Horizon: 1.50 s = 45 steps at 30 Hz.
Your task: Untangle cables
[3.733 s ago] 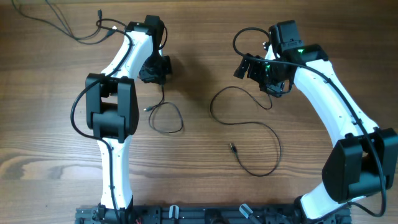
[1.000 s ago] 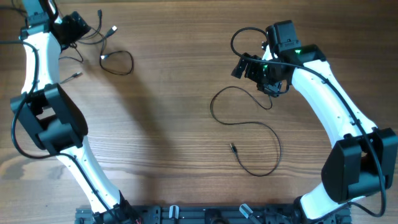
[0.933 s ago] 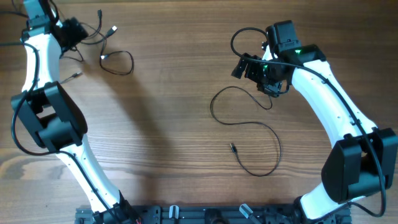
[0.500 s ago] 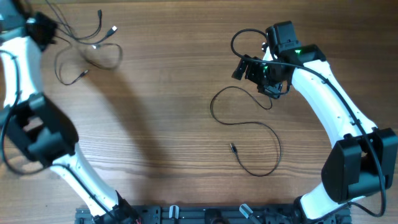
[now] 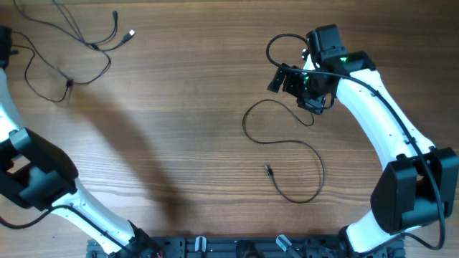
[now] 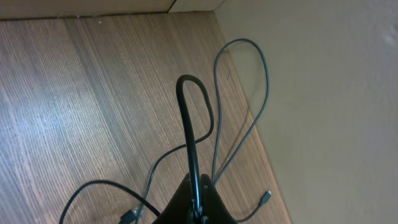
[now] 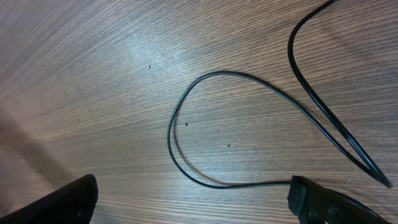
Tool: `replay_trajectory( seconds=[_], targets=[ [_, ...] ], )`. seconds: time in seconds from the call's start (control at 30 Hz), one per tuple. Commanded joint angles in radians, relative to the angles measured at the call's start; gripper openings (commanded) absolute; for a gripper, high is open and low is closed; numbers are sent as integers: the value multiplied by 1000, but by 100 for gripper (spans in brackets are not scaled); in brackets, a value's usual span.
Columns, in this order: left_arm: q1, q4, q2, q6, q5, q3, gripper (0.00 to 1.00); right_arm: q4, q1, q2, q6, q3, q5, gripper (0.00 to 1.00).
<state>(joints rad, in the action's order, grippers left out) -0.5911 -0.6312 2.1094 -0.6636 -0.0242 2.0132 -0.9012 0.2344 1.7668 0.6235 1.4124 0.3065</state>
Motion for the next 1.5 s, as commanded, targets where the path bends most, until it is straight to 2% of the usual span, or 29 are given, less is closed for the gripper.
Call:
replay_trajectory(
  seconds=[0.0,0.03,0.07,0.13,0.23,0.5,0.57,0.6,0.67,0.77,0.8,0.83,0.87,1.17,1.3,1.47],
  targets=[
    [-3,11,53,5,34,1,69,-9,5,-5,5,-1,2,100],
    [-3,6,64,34,34,1,93,-8,5,-5,5,-1,2,100],
    [-3,-9,73,71,34,1,100,-8,5,-5,5,-1,2,100],
    [-3,-21,78,115,26,1,100,-9,5,-5,5,-1,2,100],
    [-2,-33,78,336,-95,1,100,-9,6,-5,5,-1,2,100],
    [16,-76,22,343,-119,1,99,4,86,-5,5,-1,-39,100],
    [51,-60,17,346,-283,1,96,27,107,-5,6,-1,-47,100],
    [74,-57,24,343,-309,1,93,32,112,-5,8,-1,-47,100],
    [117,-58,33,343,-307,1,88,33,116,-5,8,-1,-47,100],
    [193,-59,54,342,-243,1,73,25,116,-5,8,-1,-46,100],
    [212,-69,64,342,-174,1,65,25,116,-5,8,-1,-46,100],
    [225,-79,77,342,-116,1,43,25,116,-5,8,-1,-46,100],
    [236,-93,100,342,-47,0,6,24,116,-5,7,-1,-46,100],
    [208,-75,297,346,-19,0,4,10,116,-5,8,-1,-47,100],
    [188,-69,326,346,4,0,6,0,116,-5,8,-1,-47,100],
    [106,-118,328,343,4,-1,4,-5,116,-5,8,-1,-46,100]
  ],
)
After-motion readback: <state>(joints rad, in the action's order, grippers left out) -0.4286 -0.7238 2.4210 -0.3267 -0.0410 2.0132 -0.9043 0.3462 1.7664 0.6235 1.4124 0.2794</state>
